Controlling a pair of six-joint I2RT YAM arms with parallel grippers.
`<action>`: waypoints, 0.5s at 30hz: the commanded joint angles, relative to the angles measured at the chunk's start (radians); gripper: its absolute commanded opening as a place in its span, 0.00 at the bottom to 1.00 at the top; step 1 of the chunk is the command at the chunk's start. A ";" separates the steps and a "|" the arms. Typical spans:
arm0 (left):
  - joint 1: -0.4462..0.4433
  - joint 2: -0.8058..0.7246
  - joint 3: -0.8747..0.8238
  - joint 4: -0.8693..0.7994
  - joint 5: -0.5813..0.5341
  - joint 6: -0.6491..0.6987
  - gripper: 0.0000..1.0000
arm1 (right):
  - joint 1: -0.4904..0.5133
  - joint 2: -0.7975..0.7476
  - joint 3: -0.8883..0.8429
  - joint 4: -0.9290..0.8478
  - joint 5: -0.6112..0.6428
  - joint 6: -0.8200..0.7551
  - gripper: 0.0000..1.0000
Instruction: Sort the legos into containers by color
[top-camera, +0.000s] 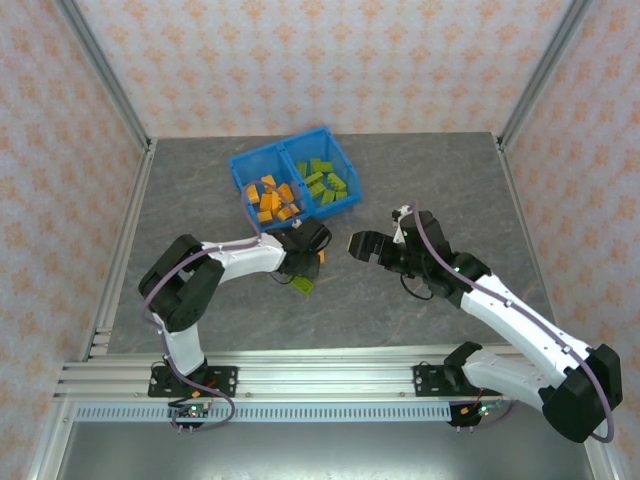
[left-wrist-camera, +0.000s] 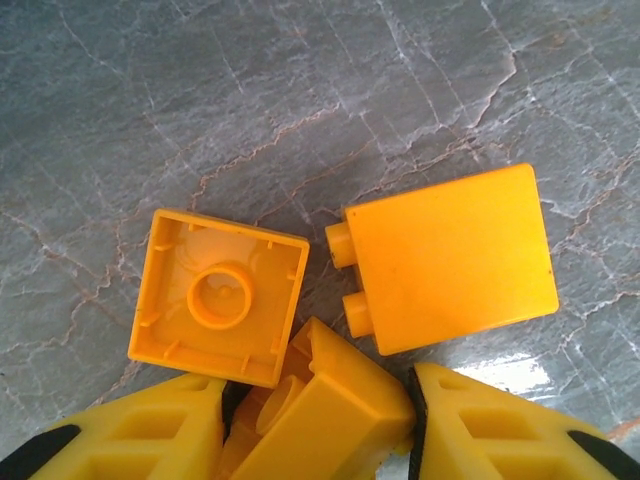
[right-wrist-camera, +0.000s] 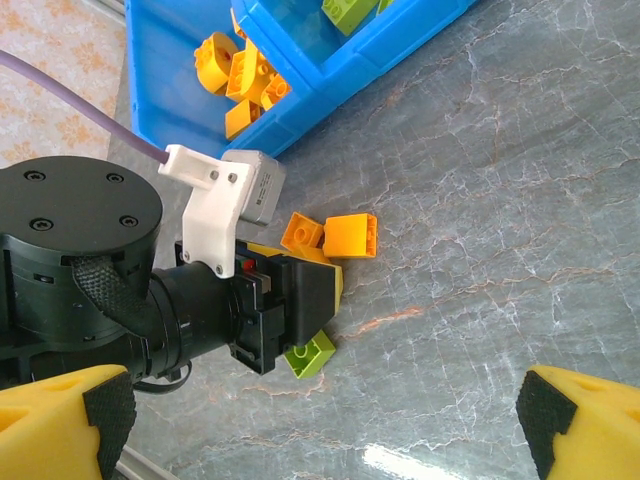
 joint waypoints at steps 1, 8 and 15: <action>0.008 -0.073 -0.009 -0.013 -0.009 -0.010 0.32 | 0.010 -0.031 0.018 -0.028 -0.010 0.004 0.99; 0.079 -0.203 0.080 -0.103 -0.050 0.038 0.32 | 0.012 -0.079 0.004 -0.027 -0.001 0.009 0.99; 0.241 -0.153 0.304 -0.159 -0.131 0.142 0.33 | 0.019 -0.081 0.001 -0.004 -0.009 0.017 0.99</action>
